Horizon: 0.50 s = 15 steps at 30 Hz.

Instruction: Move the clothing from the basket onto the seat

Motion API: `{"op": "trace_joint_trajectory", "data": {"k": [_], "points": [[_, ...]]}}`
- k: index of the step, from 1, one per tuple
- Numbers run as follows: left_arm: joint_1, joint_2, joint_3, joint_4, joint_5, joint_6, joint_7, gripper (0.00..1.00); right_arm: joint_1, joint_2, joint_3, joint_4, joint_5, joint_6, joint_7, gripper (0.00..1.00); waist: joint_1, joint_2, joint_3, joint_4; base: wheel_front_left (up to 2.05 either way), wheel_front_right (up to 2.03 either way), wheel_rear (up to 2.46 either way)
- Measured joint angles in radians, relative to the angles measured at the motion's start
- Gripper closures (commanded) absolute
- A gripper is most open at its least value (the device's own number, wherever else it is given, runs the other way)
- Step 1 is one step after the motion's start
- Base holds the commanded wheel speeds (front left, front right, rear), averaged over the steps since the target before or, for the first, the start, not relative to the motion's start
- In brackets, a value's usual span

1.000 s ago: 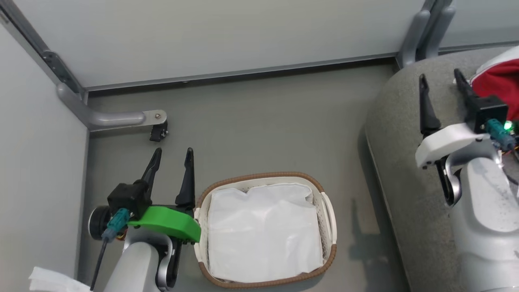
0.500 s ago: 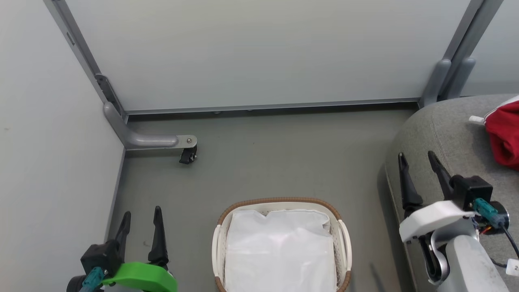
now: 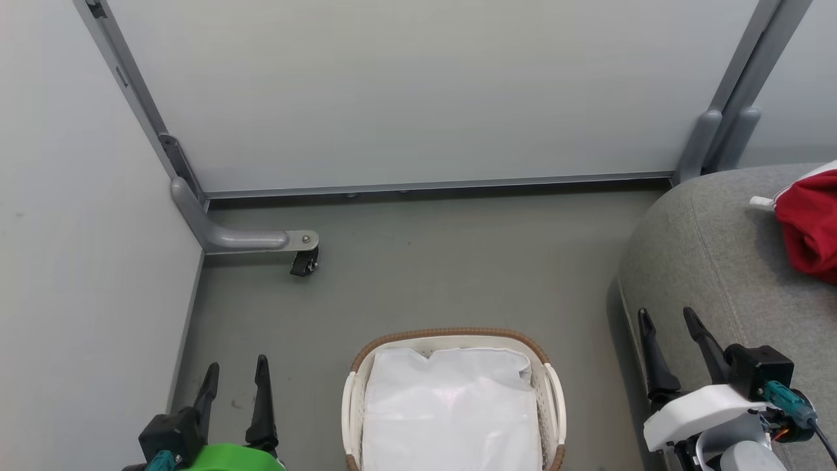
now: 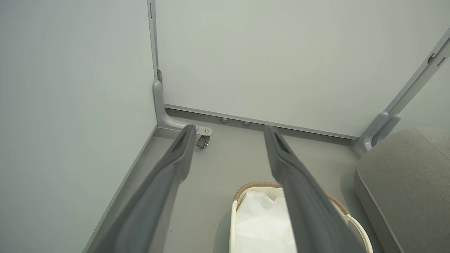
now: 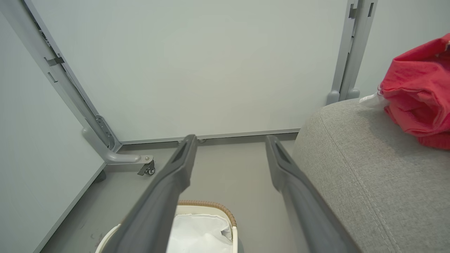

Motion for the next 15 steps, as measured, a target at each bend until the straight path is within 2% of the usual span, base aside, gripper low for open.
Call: {"op": "trace_joint_trajectory", "data": {"k": [15], "points": [[-0.002, 0.000, -0.004, 0.012, 0.005, 0.000, 0.000, 0.00, 0.000, 0.000, -0.003, 0.000, 0.015, 0.000, 0.000, 0.00, 0.0000, 0.0000, 0.007, -0.005, 0.00, 0.00, 0.00]]}}
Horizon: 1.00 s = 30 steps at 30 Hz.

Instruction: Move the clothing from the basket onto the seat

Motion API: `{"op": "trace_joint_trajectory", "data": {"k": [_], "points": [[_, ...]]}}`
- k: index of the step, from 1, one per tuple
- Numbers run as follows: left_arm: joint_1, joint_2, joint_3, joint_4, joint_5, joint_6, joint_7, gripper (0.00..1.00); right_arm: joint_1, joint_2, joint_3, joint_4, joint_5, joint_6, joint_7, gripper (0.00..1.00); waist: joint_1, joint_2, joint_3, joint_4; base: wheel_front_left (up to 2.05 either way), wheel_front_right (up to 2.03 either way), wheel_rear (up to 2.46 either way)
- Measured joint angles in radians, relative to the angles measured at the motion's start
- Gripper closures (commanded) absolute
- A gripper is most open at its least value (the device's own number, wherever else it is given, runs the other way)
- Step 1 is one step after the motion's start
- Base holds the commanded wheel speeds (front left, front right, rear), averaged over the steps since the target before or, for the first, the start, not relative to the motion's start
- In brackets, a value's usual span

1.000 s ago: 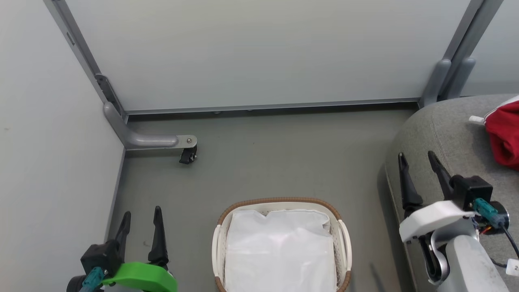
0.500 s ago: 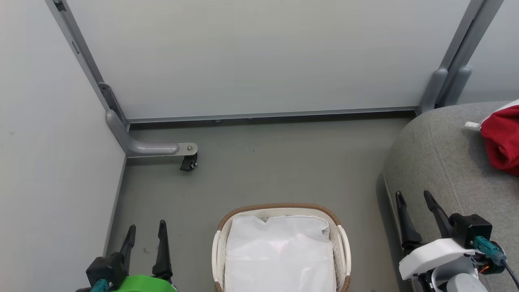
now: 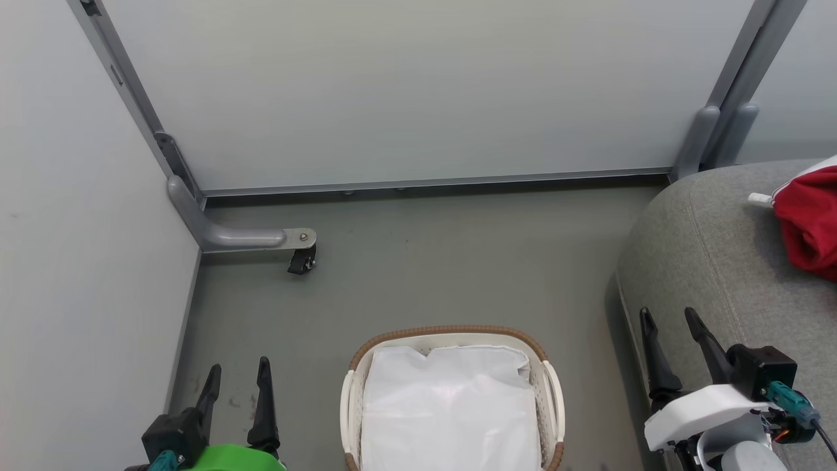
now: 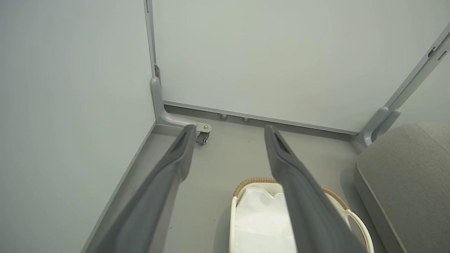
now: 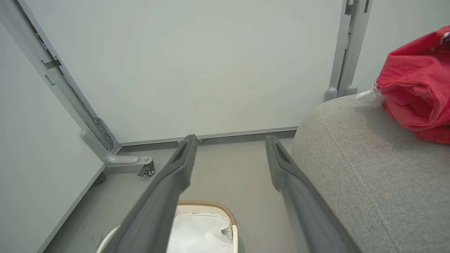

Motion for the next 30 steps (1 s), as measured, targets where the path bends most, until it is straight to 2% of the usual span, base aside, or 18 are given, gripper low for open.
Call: {"op": "trace_joint_trajectory", "data": {"k": [4, 5, 12, 30], "points": [[-0.001, 0.000, -0.001, 0.002, 0.001, -0.001, 0.000, 0.00, 0.001, 0.000, 0.004, -0.001, 0.004, 0.000, 0.000, 0.00, 0.0000, 0.0000, 0.003, -0.001, 0.00, 0.00, 0.00], [-0.001, 0.000, 0.000, -0.001, 0.001, -0.001, 0.000, 1.00, 0.002, 0.001, 0.004, 0.000, 0.005, 0.000, 0.000, 1.00, 0.0000, 0.0000, 0.003, -0.001, 0.00, 0.00, 0.00], [0.004, -0.003, 0.002, 0.049, -0.015, -0.001, 0.009, 1.00, 0.028, 0.013, 0.004, 0.054, 0.022, 0.000, 0.012, 1.00, 0.0000, 0.0000, 0.003, -0.002, 0.00, 0.00, 0.00], [-0.001, -0.003, 0.047, 0.021, -0.311, -0.010, 0.093, 1.00, 0.027, 0.013, -0.012, 0.028, 0.332, 0.000, 0.093, 1.00, 0.0000, 0.0000, 0.002, -0.009, 0.00, 0.00, 0.00]]}}
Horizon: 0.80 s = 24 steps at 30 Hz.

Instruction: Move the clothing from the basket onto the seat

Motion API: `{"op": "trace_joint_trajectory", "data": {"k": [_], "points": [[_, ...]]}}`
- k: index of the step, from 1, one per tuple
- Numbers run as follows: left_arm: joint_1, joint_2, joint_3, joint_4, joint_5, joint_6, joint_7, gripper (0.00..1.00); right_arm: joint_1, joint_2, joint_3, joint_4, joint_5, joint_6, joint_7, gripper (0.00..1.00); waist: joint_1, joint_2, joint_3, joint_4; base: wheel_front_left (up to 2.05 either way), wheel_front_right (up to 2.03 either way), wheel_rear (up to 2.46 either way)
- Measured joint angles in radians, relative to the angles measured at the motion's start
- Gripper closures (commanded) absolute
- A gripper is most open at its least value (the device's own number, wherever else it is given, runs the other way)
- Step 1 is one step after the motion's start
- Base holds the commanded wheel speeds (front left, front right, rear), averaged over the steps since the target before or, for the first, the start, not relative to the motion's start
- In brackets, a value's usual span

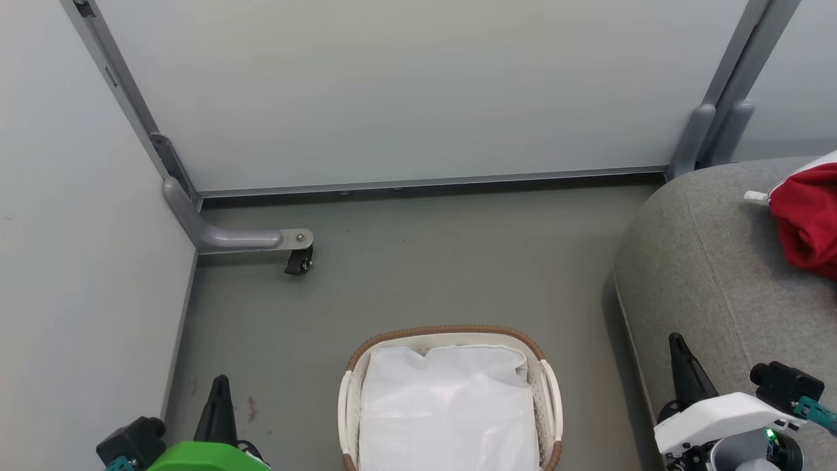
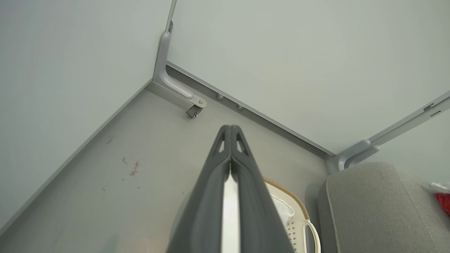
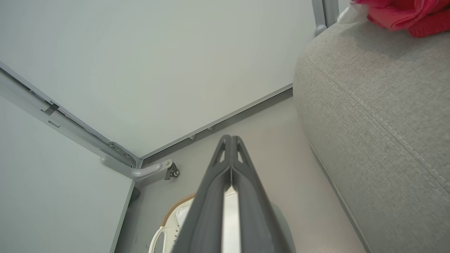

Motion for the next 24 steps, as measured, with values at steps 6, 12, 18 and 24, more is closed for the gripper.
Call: {"op": "trace_joint_trajectory", "data": {"k": [6, 12, 18, 24], "points": [[-0.011, 0.000, 0.018, -0.009, -0.088, -0.004, 0.027, 1.00, -0.002, -0.001, -0.004, -0.010, 0.095, 0.000, 0.026, 1.00, 0.0000, 0.0000, 0.000, -0.002, 0.00, 0.00, 0.00], [-0.018, 0.000, 0.029, -0.021, -0.170, -0.008, 0.049, 1.00, -0.005, -0.002, -0.009, -0.018, 0.181, 0.000, 0.049, 1.00, 0.0000, 0.0000, -0.001, -0.004, 0.00, 0.00, 0.00], [-0.029, 0.000, 0.043, -0.029, -0.245, -0.009, 0.071, 1.00, -0.009, -0.002, -0.015, -0.026, 0.259, 0.000, 0.071, 1.00, 0.0000, 0.0000, -0.001, -0.007, 0.00, 0.00, 0.00], [-0.037, 0.000, 0.055, -0.035, -0.317, -0.014, 0.092, 1.00, -0.014, -0.003, -0.020, -0.032, 0.335, 0.000, 0.092, 1.00, 0.0000, 0.0000, -0.002, -0.009, 0.00, 0.00, 0.00]]}}
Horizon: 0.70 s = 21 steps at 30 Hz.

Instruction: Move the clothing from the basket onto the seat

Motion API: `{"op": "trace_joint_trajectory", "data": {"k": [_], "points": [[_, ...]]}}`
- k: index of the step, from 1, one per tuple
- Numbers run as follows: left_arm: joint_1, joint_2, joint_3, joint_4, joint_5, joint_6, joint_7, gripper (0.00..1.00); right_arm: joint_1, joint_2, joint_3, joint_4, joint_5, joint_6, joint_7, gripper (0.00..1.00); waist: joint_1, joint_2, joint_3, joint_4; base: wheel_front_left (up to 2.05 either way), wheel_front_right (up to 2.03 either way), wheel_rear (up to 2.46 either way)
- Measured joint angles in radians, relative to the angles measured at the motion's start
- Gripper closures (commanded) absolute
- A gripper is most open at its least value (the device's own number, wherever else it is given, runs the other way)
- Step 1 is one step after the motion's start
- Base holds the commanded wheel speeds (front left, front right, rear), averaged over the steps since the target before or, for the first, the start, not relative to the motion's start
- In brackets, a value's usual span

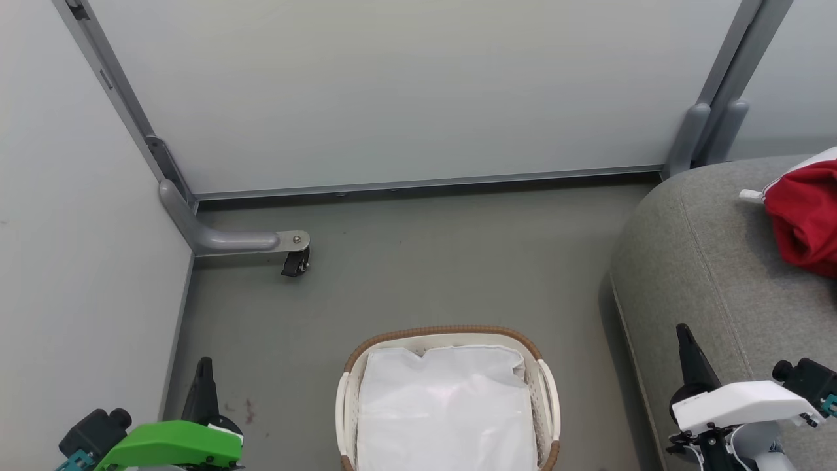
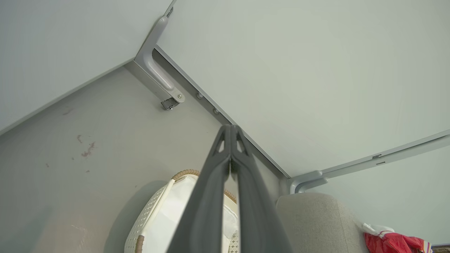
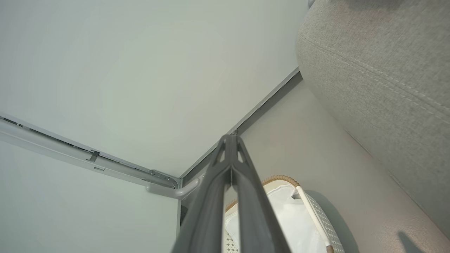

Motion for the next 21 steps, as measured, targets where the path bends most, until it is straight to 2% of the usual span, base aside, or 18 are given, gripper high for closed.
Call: {"op": "trace_joint_trajectory", "data": {"k": [21], "points": [[-0.026, 0.000, 0.036, -0.026, -0.214, -0.007, 0.062, 1.00, -0.011, -0.002, -0.013, -0.022, 0.228, 0.000, 0.061, 1.00, 0.0000, 0.0000, -0.001, -0.008, 0.00, 0.00, 0.00]]}}
